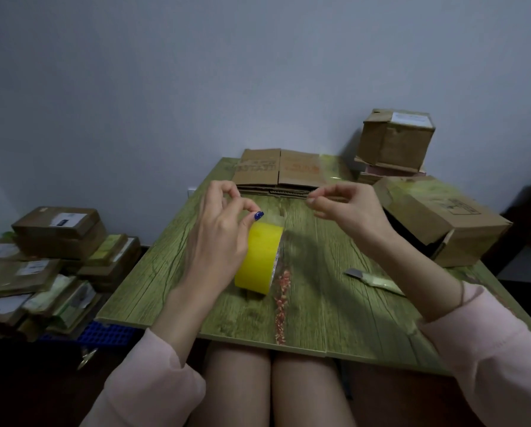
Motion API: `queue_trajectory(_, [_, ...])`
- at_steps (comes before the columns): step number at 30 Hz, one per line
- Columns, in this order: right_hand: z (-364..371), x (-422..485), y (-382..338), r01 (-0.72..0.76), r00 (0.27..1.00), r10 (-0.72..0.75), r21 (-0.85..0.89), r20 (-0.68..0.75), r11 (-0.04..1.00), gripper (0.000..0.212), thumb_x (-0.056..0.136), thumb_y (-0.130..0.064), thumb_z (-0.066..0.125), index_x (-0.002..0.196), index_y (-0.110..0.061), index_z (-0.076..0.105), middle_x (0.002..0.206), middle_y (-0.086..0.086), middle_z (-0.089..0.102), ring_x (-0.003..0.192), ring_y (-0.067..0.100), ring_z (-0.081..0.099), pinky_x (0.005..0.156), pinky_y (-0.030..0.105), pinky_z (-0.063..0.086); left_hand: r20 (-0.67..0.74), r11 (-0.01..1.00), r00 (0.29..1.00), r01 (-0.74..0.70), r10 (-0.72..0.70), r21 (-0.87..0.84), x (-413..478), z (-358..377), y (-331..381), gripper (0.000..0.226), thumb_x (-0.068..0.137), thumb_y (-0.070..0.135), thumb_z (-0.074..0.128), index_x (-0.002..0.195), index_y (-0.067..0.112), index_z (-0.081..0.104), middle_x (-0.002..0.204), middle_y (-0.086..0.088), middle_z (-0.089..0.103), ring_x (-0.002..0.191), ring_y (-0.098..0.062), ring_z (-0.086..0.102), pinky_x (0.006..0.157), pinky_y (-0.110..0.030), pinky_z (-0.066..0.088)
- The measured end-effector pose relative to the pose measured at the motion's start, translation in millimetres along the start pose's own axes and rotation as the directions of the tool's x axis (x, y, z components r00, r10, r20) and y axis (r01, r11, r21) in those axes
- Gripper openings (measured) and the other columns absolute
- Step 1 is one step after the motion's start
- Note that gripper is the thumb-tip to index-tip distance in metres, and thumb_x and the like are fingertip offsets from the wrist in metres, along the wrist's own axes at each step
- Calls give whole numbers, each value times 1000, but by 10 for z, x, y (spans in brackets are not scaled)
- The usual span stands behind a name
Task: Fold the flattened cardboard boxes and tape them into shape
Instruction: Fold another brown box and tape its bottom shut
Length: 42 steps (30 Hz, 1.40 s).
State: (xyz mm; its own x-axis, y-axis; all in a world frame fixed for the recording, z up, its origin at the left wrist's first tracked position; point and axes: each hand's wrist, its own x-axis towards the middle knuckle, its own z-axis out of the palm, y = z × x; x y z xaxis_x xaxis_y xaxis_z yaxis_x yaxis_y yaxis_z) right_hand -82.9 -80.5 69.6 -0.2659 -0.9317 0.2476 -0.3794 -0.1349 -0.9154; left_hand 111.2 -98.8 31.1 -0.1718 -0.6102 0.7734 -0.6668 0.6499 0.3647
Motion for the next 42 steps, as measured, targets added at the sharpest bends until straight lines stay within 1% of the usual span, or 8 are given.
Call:
queue_trajectory(7, [191, -115, -226, 451, 888, -331, -464, 319, 762, 23, 78, -37, 74, 98, -25, 74, 122, -10, 59, 116, 6, 47, 90, 20, 29, 16, 998, 999, 33, -32, -50, 43, 8, -17, 8, 86, 15, 65, 89, 8, 65, 102, 2, 38, 86, -14, 43, 60, -30, 37])
queue_trajectory(13, [392, -89, -199, 463, 887, -394, -462, 243, 756, 15, 77, -32, 75, 84, -18, 77, 88, 0, 69, 87, 14, 59, 76, 29, 45, 42, 987, 996, 88, -83, -136, 51, -10, -79, 10, 87, 17, 65, 94, 12, 65, 102, 3, 42, 92, -16, 48, 70, -25, 38])
queue_trajectory(19, [416, -46, -255, 431, 898, -337, -408, 284, 805, 13, 81, -23, 74, 85, -11, 76, 77, 3, 71, 64, 0, 55, 60, 7, 40, 386, 785, 813, 553, -435, -279, -104, -60, -30, 80, 57, 64, 64, 122, 24, 42, 106, 13, 51, 95, -5, 55, 76, -25, 46])
queue_trajectory(23, [462, 42, -242, 374, 901, -264, -309, 344, 874, 10, 80, -25, 74, 84, -16, 76, 83, 2, 73, 77, 8, 64, 76, 20, 51, 458, 543, 698, 716, -550, -439, -192, -57, -90, 65, 58, 46, 75, 110, 16, 50, 103, 6, 62, 83, -12, 64, 72, -27, 52])
queue_trajectory(26, [538, 113, -249, 325, 910, -253, -186, 328, 927, 4, 76, -23, 77, 79, -25, 75, 90, -2, 67, 89, 10, 61, 83, 27, 50, 427, 591, 757, 653, -495, -474, -162, -127, -168, 28, 73, 24, 77, 96, 14, 64, 89, 1, 70, 77, -11, 66, 70, -24, 53])
queue_trajectory(32, [766, 150, -176, 128, 958, -146, 87, 246, 988, 14, 79, -13, 73, 93, -14, 75, 80, -7, 70, 74, -6, 62, 76, 16, 48, 125, 948, 945, 312, -303, -60, -30, -272, -338, 15, 81, 20, 71, 94, 12, 68, 79, -1, 66, 74, -13, 58, 60, -21, 34])
queue_trajectory(37, [580, 101, -33, 63, 989, -59, -25, 138, 998, 23, 89, -20, 64, 111, -14, 70, 89, -5, 72, 83, 4, 65, 83, 26, 53, 148, 909, 937, 255, -316, 329, -119, -178, -652, 34, 83, 15, 67, 115, 4, 63, 111, -17, 65, 108, -35, 52, 90, -40, 35])
queue_trajectory(42, [117, -176, 214, 99, 981, -11, -448, 193, 888, 29, 90, -19, 62, 118, -23, 64, 110, -7, 66, 94, -1, 59, 75, 12, 46, 190, 874, 932, 199, -308, 444, -332, 35, -808, 35, 68, 2, 76, 102, -1, 67, 91, -17, 66, 89, -36, 58, 81, -39, 34])
